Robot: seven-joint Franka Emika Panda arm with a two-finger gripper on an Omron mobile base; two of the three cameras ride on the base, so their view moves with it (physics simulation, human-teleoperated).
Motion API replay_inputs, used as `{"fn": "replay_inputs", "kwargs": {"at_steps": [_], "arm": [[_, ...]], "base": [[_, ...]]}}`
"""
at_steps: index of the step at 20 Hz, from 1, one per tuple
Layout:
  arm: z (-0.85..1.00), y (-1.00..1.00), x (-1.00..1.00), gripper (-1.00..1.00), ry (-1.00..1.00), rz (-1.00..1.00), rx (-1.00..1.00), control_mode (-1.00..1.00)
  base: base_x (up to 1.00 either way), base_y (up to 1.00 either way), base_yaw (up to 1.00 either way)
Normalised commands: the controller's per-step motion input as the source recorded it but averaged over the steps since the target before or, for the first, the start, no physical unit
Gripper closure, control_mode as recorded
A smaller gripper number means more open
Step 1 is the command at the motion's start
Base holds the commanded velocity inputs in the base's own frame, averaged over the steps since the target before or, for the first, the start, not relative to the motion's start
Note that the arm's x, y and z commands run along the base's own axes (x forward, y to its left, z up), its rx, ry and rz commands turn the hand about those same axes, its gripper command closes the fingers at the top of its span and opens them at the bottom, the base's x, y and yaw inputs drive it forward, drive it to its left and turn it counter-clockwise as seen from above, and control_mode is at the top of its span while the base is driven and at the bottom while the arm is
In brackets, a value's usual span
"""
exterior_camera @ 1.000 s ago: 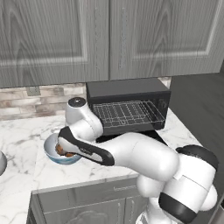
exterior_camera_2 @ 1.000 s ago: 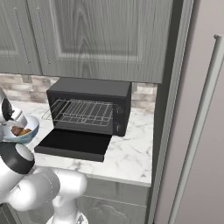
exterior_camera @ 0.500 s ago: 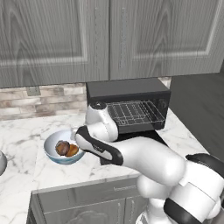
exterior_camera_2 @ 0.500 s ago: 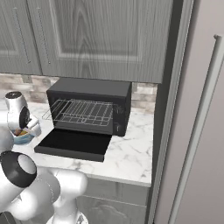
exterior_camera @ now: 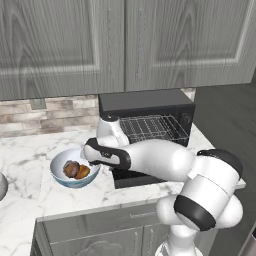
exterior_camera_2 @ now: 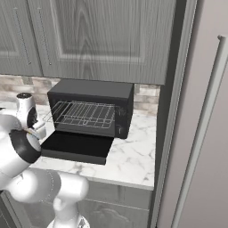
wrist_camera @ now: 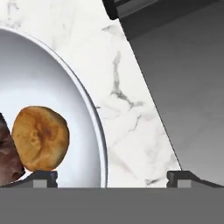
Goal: Pick up the heated bread from the toaster oven and place it in the bowl. Then move the bread bowl to the dining counter.
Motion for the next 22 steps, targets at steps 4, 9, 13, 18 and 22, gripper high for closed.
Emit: {"fn": "replay_inputs", "kwargs": {"at_steps": [4,9,13,18,22], "arm": [[-0.5,0.41,0.02,-1.0,0.0,0.0,0.0,-1.0],[-0.46,0.16,0.2,1.0,-0.03,-0.04,0.01,-1.0],[-0.02,0.0,0.01,1.0,0.0,0.0,0.02,-1.0],[0.0,0.0,-0.07,1.0,-0.03,-0.01,0.0,-1.0],[0.22,-0.01,-0.51,1.0,-0.14,0.0,0.0,-1.0]], "base": [[0.0,0.0,0.0],[0.0,0.0,0.0],[0.0,0.0,0.0],[0.0,0.0,0.0],[0.0,0.0,0.0]]}}
